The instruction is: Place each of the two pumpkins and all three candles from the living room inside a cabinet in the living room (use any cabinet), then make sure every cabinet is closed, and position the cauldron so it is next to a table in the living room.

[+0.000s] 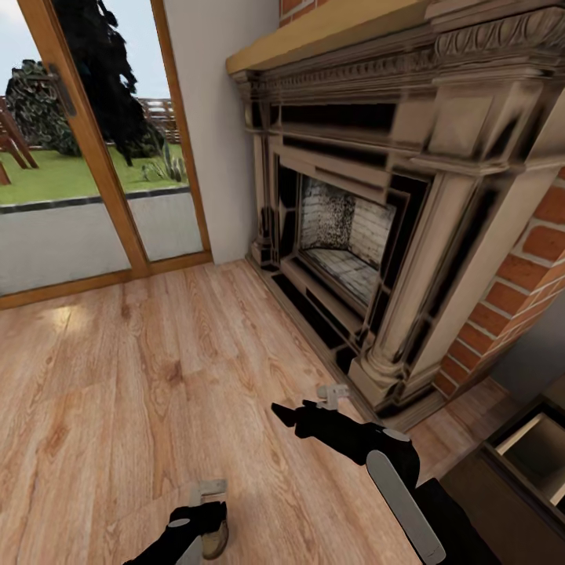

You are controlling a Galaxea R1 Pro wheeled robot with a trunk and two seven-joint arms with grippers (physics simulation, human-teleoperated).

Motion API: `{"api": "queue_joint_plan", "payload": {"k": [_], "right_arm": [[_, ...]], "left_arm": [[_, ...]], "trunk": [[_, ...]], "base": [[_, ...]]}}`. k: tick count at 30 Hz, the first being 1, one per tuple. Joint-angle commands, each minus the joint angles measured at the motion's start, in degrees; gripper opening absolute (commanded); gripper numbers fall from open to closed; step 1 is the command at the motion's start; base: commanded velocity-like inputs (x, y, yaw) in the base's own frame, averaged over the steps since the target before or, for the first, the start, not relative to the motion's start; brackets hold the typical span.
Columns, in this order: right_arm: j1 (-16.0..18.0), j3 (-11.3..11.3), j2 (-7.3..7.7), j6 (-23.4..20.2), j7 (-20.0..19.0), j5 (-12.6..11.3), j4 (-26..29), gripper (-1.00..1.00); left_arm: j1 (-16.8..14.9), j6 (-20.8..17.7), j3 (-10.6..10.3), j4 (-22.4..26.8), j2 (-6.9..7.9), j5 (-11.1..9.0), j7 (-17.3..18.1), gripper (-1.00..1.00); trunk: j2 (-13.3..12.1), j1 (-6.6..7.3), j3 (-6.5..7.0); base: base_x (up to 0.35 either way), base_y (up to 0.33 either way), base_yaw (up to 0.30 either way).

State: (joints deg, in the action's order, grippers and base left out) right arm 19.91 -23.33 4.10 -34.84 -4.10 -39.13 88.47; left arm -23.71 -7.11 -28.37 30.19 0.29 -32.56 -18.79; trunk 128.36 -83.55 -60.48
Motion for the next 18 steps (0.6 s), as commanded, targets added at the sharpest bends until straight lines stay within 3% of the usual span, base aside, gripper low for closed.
{"api": "queue_joint_plan", "payload": {"k": [1, 4, 10, 18], "right_arm": [[0.04, 0.01, 0.03, -0.21, -0.53, 0.02, 0.04, 1.0], [0.04, 0.03, 0.03, -0.22, -1.07, -0.26, 0.04, 1.0], [0.04, 0.04, 0.03, -0.23, -1.25, -3.14, 0.04, 1.0], [0.04, 0.04, 0.03, -0.2, -1.32, -3.74, 0.05, 1.0]], "left_arm": [[-0.54, -0.28, -0.31, 0.15, 0.18, -0.23, -0.46, 1.0], [-1.56, -0.3, -0.29, 0.21, 0.4, -0.22, -0.46, 1.0], [-2.0, -0.23, -0.28, 0.22, 0.46, -0.15, -0.46, 1.0], [-2.79, -0.11, -0.28, -0.26, 1.03, -0.15, -0.46, 1.0]], "trunk": [[0.44, -0.22, -0.23], [1.64, -0.88, -0.77], [4.05, -2.19, -1.85], [7.25, -3.95, -3.29]], "base": [[0.0, 0.0, 0.0], [0.0, 0.0, 0.0], [0.0, 0.0, 0.0], [0.0, 0.0, 0.0]]}}
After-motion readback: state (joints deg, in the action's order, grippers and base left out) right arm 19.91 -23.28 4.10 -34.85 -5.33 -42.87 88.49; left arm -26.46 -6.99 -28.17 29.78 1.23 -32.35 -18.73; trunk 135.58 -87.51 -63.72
